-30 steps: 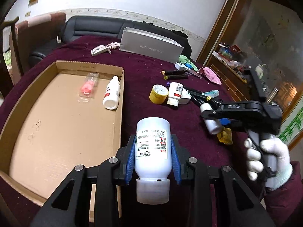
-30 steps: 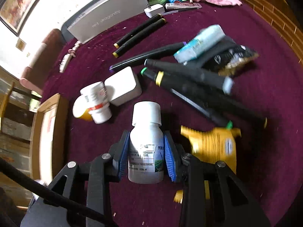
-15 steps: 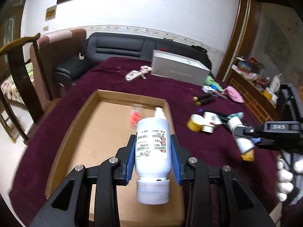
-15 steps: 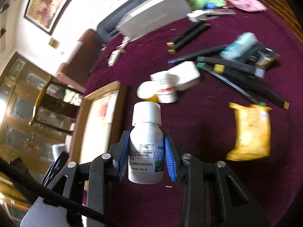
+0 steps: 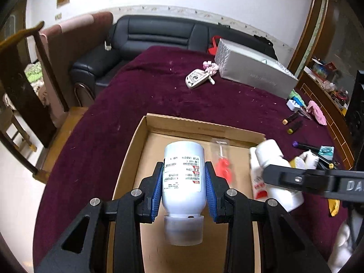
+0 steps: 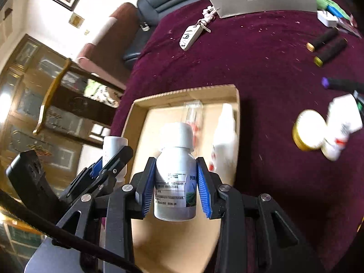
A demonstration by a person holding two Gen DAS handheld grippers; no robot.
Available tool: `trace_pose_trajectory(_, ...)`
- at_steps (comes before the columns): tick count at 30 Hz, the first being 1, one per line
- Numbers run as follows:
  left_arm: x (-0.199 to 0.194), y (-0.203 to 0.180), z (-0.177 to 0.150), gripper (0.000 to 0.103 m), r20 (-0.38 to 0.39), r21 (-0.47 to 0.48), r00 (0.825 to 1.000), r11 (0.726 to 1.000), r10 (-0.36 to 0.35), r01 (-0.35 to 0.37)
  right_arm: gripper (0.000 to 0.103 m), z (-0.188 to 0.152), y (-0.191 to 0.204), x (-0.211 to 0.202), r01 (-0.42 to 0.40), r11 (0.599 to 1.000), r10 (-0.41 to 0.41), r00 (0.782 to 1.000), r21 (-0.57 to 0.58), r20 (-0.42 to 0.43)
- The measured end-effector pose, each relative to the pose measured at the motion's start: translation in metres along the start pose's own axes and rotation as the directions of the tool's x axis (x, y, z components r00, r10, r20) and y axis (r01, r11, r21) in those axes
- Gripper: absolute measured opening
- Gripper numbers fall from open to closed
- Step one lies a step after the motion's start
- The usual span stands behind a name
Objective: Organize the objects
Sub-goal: 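Carry both bottles into the cardboard box and open both tools, then withdraw both tools from the box back toward the pile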
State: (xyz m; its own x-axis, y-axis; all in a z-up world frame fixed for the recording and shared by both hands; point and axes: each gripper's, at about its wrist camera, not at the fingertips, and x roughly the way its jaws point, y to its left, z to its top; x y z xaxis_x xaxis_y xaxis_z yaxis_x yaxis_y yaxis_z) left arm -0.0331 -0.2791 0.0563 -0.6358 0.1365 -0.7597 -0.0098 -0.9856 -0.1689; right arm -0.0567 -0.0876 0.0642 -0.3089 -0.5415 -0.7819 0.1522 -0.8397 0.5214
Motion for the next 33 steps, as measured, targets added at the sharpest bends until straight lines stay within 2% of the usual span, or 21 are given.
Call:
trace_pose_trajectory(3, 0.022, 0.005, 0.004, 0.029, -0.042, -0.012, 0.999, 1.000, -0.005, 0.004, 0.033, 0.010, -0.001, 0.017, 0.064, 0.998, -0.064, 0.998, 0.012, 0.001)
trace_pose_trajectory(7, 0.034, 0.004, 0.008, 0.029, -0.054, -0.014, 0.998, 1.000, -0.015, 0.014, 0.033, 0.016, -0.003, 0.033, 0.156, 0.988, -0.156, 0.988, 0.003, 0.012)
trace_pose_trajectory(12, 0.041, 0.004, 0.008, 0.029, -0.063, -0.040, 0.998, 0.999, -0.018, 0.015, 0.033, 0.020, -0.006, 0.038, 0.179, 0.984, -0.179, 0.984, 0.003, 0.022)
trace_pose_trajectory(16, 0.040, 0.011, 0.007, 0.030, -0.061, -0.097, 0.997, 0.994, -0.049, 0.043, 0.033, 0.023, -0.005, 0.039, 0.217, 0.976, -0.216, 0.975, -0.010, 0.056)
trace_pose_trajectory(19, 0.038, 0.011, 0.007, 0.031, -0.065, -0.104, 0.997, 0.994, -0.052, 0.045, 0.035, 0.023, -0.007, 0.032, 0.203, 0.979, -0.203, 0.977, -0.003, 0.070)
trace_pose_trajectory(24, 0.013, 0.008, 0.006, 0.031, -0.024, -0.091, 0.999, 0.996, -0.024, 0.021, 0.036, 0.015, -0.003, -0.003, 0.196, 0.980, -0.189, 0.972, -0.034, 0.140)
trace_pose_trajectory(27, -0.014, 0.002, 0.000, 0.031, 0.011, -0.082, 1.000, 0.997, -0.003, 0.004, 0.046, 0.001, -0.004, -0.032, 0.210, 0.976, -0.193, 0.960, -0.065, 0.203)
trace_pose_trajectory(29, -0.036, -0.005, -0.009, 0.034, 0.039, -0.080, 0.999, 0.997, -0.016, 0.019, 0.050, -0.012, -0.010, -0.051, 0.211, 0.975, -0.189, 0.952, -0.070, 0.239)
trace_pose_trajectory(31, -0.057, -0.018, -0.019, 0.041, 0.072, -0.071, 0.997, 0.997, -0.021, 0.027, 0.051, -0.027, -0.022, -0.070, 0.203, 0.978, -0.180, 0.947, -0.058, 0.265)
trace_pose_trajectory(33, -0.077, -0.036, -0.030, 0.041, 0.112, -0.047, 0.994, 0.999, -0.016, 0.022, 0.051, -0.037, -0.032, -0.082, 0.204, 0.978, -0.184, 0.940, -0.042, 0.289)
